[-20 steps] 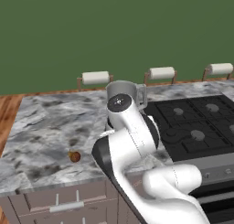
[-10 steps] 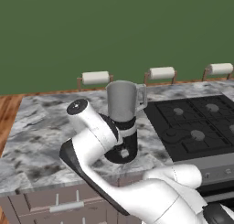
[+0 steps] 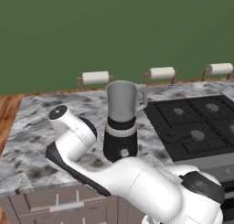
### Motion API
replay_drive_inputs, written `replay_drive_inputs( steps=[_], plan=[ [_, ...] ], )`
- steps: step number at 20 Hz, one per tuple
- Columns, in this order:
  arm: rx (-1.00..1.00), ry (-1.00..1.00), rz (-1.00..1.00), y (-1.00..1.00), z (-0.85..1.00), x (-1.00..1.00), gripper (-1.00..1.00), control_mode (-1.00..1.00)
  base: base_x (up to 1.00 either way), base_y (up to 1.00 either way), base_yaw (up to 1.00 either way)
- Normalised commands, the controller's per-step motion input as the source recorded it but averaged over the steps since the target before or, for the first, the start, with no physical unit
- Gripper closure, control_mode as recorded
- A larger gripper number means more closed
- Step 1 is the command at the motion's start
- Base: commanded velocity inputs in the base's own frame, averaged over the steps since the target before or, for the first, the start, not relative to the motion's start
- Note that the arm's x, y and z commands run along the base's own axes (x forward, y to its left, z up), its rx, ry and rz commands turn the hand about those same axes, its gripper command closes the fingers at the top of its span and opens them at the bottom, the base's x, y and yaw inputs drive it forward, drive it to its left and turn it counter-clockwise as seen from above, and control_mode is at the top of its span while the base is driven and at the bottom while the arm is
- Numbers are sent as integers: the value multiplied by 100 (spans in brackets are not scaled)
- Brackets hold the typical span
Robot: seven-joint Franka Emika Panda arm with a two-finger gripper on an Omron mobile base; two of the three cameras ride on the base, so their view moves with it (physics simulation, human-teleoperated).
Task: Open the blender lid, put the pear in the blender, close the lid, and start the blender.
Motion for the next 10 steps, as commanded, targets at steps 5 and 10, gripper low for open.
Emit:
replay_drive_inputs(
  steps=[5, 10],
  plan=[
    [5, 0, 0, 13, -33, 44, -100, -100, 0, 0, 0],
    [2, 0, 0, 0, -36, 47, -100, -100, 0, 0, 0]
  ],
)
